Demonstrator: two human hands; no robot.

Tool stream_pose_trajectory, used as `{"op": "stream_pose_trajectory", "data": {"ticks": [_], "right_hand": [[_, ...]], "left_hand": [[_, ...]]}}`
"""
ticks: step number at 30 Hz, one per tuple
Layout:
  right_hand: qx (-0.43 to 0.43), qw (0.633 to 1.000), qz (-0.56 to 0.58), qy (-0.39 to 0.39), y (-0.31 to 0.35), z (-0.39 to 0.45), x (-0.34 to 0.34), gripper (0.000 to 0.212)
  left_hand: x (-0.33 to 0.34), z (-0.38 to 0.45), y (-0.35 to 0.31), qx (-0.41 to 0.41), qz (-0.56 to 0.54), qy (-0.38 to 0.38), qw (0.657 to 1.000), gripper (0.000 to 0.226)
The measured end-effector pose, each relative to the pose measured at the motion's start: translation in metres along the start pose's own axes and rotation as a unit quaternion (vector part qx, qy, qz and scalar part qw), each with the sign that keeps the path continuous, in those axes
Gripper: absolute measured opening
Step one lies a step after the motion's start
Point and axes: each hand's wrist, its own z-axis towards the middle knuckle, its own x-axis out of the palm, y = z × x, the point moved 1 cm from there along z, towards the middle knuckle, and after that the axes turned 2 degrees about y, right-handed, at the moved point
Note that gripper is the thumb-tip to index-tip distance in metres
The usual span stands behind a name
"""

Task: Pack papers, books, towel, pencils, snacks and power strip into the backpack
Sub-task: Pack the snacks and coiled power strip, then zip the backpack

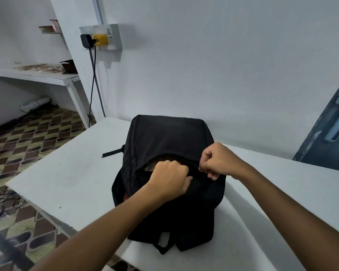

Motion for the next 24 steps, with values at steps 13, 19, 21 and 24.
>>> {"op": "stream_pose_trajectory", "data": {"ticks": [13,19,21,24], "right_hand": [[-0.115,0.986,-0.092,-0.079,0.01,-0.014,-0.017,0.033],[-0.092,0.953,-0.281,-0.06,-0.006,-0.006,-0.005,0.023],[-0.123,0.951,-0.275,-0.076,-0.018,0.0,0.009,0.015],[-0.147,0.952,-0.257,-0.073,-0.025,0.005,0.012,0.016]], "left_hand": [[0.009,0.032,-0.016,0.002,-0.257,-0.108,0.96,0.014],[-0.003,0.036,-0.024,-0.101,-0.304,-0.103,0.942,0.014],[-0.005,0.033,-0.028,-0.102,-0.273,-0.069,0.954,0.019],[-0.004,0.027,-0.022,-0.135,-0.278,-0.032,0.951,0.015]]}}
